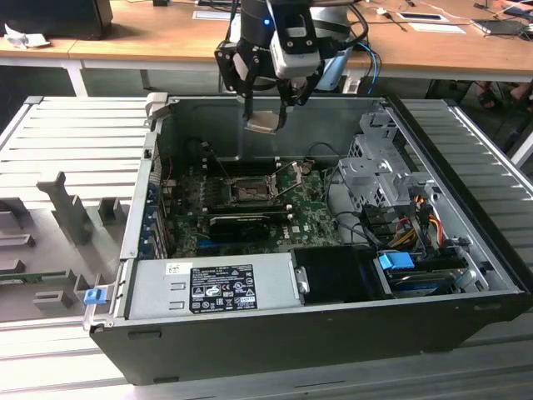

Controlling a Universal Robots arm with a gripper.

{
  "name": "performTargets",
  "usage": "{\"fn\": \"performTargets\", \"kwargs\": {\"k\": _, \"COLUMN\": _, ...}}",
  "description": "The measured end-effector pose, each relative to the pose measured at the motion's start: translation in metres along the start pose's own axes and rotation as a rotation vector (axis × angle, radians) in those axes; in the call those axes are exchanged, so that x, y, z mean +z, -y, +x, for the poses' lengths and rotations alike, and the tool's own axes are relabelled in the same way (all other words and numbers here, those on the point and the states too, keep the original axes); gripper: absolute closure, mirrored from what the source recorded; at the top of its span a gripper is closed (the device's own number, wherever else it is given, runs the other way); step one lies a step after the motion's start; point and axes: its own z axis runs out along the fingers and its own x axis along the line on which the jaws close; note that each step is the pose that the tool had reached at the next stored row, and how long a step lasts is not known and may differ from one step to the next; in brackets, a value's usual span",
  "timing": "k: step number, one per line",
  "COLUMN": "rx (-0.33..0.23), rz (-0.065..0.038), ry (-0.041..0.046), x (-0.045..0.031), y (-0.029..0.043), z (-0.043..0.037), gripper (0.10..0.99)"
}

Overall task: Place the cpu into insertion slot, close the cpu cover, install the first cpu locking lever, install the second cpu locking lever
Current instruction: 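Place the cpu into insertion slot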

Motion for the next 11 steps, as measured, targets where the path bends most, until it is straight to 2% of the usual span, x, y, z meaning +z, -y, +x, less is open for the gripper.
{"fn": "performTargets", "kwargs": {"k": 2, "rx": 0.044, "rz": -0.001, "ry": 0.0039, "x": 0.0004, "y": 0.0, "z": 0.0, "gripper": 0.557}}
{"fn": "performTargets", "kwargs": {"k": 9, "rx": 0.141, "rz": -0.003, "ry": 0.0125, "x": 0.0014, "y": 0.0001, "z": 0.0, "gripper": 0.557}}
{"fn": "performTargets", "kwargs": {"k": 11, "rx": 0.153, "rz": -0.003, "ry": 0.0136, "x": 0.0016, "y": 0.0001, "z": 0.0, "gripper": 0.557}}
